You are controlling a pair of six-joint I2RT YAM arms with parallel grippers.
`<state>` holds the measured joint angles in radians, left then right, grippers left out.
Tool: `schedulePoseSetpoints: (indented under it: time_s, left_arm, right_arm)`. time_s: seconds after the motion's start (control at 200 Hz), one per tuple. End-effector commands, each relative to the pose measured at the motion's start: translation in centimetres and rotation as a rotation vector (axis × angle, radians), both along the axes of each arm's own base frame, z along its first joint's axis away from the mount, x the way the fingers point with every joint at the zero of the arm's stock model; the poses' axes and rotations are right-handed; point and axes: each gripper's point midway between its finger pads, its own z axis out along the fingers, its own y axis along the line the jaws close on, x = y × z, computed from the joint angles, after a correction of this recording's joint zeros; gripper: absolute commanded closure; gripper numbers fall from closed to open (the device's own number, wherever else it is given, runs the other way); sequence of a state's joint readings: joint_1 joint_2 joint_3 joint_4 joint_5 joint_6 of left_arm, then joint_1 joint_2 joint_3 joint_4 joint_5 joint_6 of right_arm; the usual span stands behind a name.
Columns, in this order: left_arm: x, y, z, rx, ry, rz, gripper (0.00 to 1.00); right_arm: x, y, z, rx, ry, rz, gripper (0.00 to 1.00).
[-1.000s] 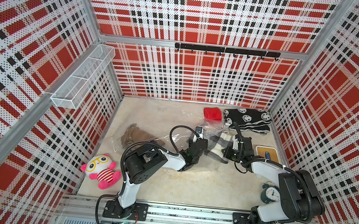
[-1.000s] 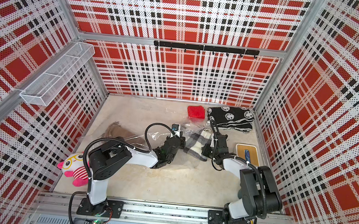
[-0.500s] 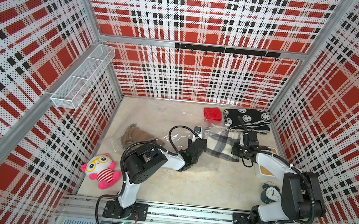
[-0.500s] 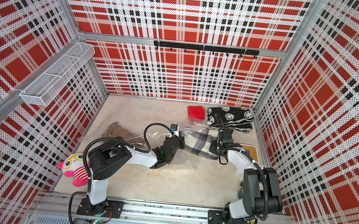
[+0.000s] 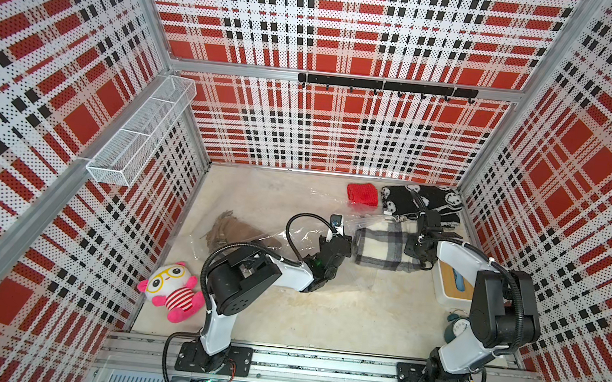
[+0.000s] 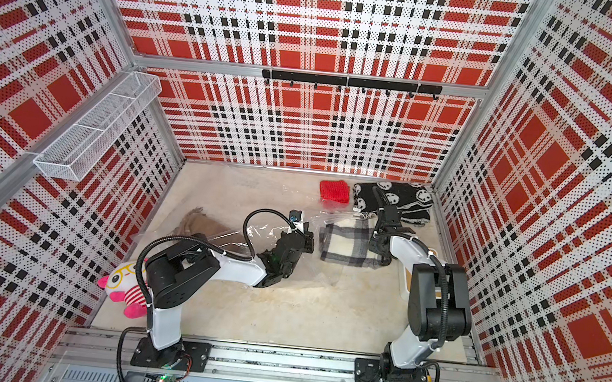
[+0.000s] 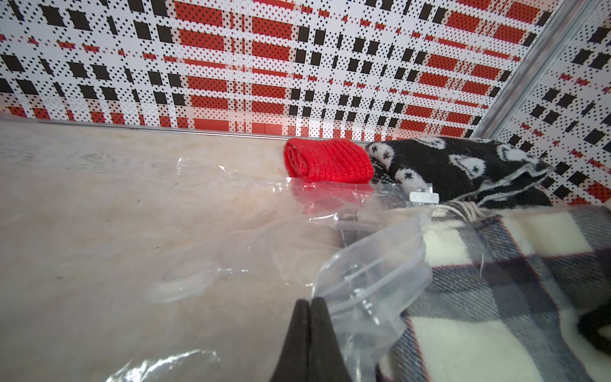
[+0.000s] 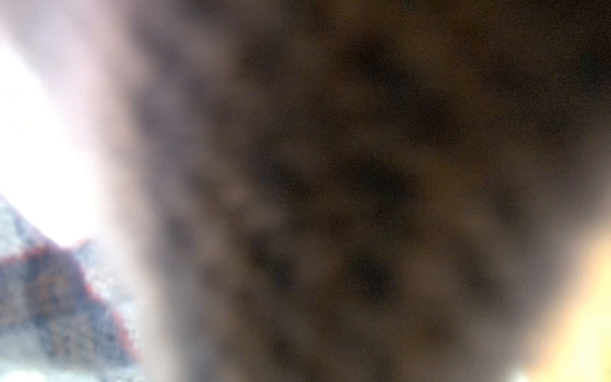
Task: Take the scarf out of the vacuum bag
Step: Take out the scarf from the vacuum bag, then adjust the scarf at the center of the board.
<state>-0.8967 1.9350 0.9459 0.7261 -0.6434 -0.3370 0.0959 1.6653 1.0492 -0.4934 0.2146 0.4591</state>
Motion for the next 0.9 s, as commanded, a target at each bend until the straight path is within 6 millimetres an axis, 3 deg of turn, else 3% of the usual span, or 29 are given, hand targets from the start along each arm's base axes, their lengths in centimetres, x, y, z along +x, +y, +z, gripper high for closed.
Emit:
schedulePoseSetpoints:
  time_s: [0.0, 0.08, 0.311, 0.331, 0.346, 0.386, 0.481, 0.606, 0.742, 0.897]
  left_arm:
    - [-0.1, 0.9, 2.1, -0.024, -0.036, 0.023, 1.00]
    - [-0.1, 0.9, 2.6, -0.029, -0.044, 0.026, 1.00]
    - [-0.3, 0.3, 3.7, -0.034, -0.058, 0.015, 1.00]
    - [-0.3, 0.3, 3.8, -0.034, -0.059, 0.015, 1.00]
    - [-0.4, 0.3, 3.8, -0.034, -0.060, 0.015, 1.00]
    - [-0.5, 0.2, 3.9, -0.035, -0.060, 0.011, 1.00]
    - [-0.7, 0.0, 4.2, -0.045, -0.060, -0.003, 1.00]
    - [-0.9, 0.2, 4.6, -0.055, -0.060, -0.006, 1.00]
    - [-1.1, 0.5, 5.2, -0.065, -0.062, -0.009, 1.00]
    - [-1.6, 0.3, 5.5, -0.088, -0.052, -0.048, 1.00]
  right_arm:
    - [1.1, -2.8, 1.5, -0.108, -0.030, -0.092, 0.63]
    - [0.9, -3.3, 2.8, -0.125, -0.059, -0.128, 0.44]
    - [-0.6, -3.5, 7.9, -0.172, -0.191, -0.160, 0.27]
    - [-0.8, -3.3, 8.5, -0.180, -0.209, -0.158, 0.18]
    - [-0.9, -3.2, 9.0, -0.187, -0.228, -0.158, 0.03]
    - [-1.2, -2.8, 10.2, -0.215, -0.274, -0.145, 0.00]
    - [-1.3, -0.1, 11.9, -0.183, -0.358, -0.047, 0.00]
    - [-1.2, 3.7, 12.4, -0.070, -0.437, 0.078, 0.00]
    - [-1.7, 9.3, 11.7, 0.000, -0.523, 0.239, 0.00]
    - [-1.8, 15.4, 9.5, 0.051, -0.518, 0.408, 0.00]
